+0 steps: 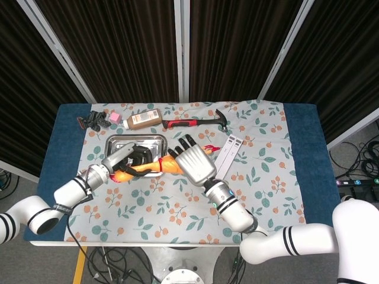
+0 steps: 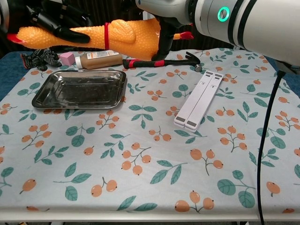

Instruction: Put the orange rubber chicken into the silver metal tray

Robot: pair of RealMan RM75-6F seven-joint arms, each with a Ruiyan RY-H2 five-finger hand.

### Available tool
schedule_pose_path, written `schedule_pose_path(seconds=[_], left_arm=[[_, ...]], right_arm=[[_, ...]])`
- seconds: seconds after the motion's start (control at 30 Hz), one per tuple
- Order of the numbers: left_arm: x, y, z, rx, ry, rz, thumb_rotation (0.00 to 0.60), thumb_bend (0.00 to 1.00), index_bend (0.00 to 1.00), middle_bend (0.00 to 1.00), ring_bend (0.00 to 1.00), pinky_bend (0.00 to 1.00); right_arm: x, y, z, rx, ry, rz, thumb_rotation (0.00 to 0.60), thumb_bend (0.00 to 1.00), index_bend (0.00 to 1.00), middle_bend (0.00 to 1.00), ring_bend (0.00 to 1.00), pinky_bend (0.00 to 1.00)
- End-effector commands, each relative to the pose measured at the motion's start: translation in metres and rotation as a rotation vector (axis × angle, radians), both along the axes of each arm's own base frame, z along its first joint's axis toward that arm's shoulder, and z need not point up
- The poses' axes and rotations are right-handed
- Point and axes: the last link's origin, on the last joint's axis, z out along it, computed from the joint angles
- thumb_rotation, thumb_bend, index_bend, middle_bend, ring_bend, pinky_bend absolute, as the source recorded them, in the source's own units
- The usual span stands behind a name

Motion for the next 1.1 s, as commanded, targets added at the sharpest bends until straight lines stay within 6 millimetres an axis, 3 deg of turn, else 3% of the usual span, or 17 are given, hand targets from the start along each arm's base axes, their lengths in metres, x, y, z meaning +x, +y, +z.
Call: schedule_pose_path(seconds=[0.03,0.17,0.3,0.47,0.6,0.63,0.7,0.8,0.87,0.93,1.0,1.1], left_arm=[[-0.002,-0.001,0.0,0.007,0.009,-0.007,0.6,0.67,0.77,0.84,0.75,0.78],[-0.003,-0.002,-0.002,0.023,0.017,-0.013,0.6,0.67,0.77,0.84,0.75,0.77],[-0.002,-0.001,-0.003,0.031,0.009,-0.005,0.6,0.67,0.77,0.84,0.74,0.78],[-0.003,-0.001,-0.004,0.035,0.008,-0.002,0.6,0.67,0.77,0.84,0.74,0.77],[-0.004,-0.001,-0.004,0.039,0.006,0.003,0.6,0.67,0.77,0.84,0.74,0.77],[-0.004,-0.001,-0.004,0.039,0.006,0.003,0.6,0.67,0.77,0.84,0.74,0.77],[-0.003,-0.002,-0.004,0.039,0.007,0.0,0.6,0.67,0.77,0.84,0.74,0.77],[-0.003,-0.003,-0.004,0.04,0.006,-0.004,0.6,0.67,0.77,0.84,0.74,0.77],[-0.003,-0.004,-0.004,0.042,0.005,-0.006,0.6,0.67,0.77,0.84,0.74,0.77],[-0.003,-0.004,-0.004,0.046,0.008,-0.006,0.6,0.67,0.77,0.84,0.74,0.77],[-0.005,-0.003,-0.004,0.052,0.014,-0.005,0.6,0.67,0.77,0.84,0.74,0.77],[-0.007,-0.003,-0.004,0.059,0.014,0.003,0.6,0.67,0.77,0.84,0.74,0.76]], right_arm=[[0.004,0.001,-0.001,0.001,-0.032,0.015,0.6,0.38,0.64,0.69,0.39,0.22],[0.005,0.005,-0.003,-0.002,-0.044,0.048,0.6,0.43,0.86,0.85,0.56,0.26],[0.004,0.01,-0.005,0.018,-0.037,0.064,0.6,0.5,0.98,0.94,0.66,0.3],[0.002,0.014,-0.005,0.02,-0.026,0.069,0.6,0.55,1.0,0.97,0.72,0.34],[0.0,0.013,-0.002,0.029,-0.045,0.052,0.6,0.5,0.99,0.96,0.7,0.3],[-0.001,0.012,-0.001,0.028,-0.045,0.046,0.6,0.48,0.96,0.94,0.67,0.28],[-0.002,0.01,0.003,0.015,-0.044,0.039,0.6,0.39,0.79,0.82,0.56,0.24],[-0.004,0.007,0.007,-0.001,-0.026,0.019,0.6,0.19,0.31,0.47,0.29,0.19],[-0.005,0.005,0.009,-0.007,-0.02,0.007,0.6,0.09,0.09,0.29,0.19,0.16],[-0.006,0.005,0.01,-0.006,-0.015,-0.004,0.6,0.04,0.01,0.18,0.14,0.15],[-0.008,0.004,0.012,0.002,-0.012,-0.017,0.6,0.0,0.0,0.06,0.09,0.14],[-0.01,0.003,0.015,0.01,-0.013,-0.028,0.6,0.0,0.0,0.0,0.06,0.13]])
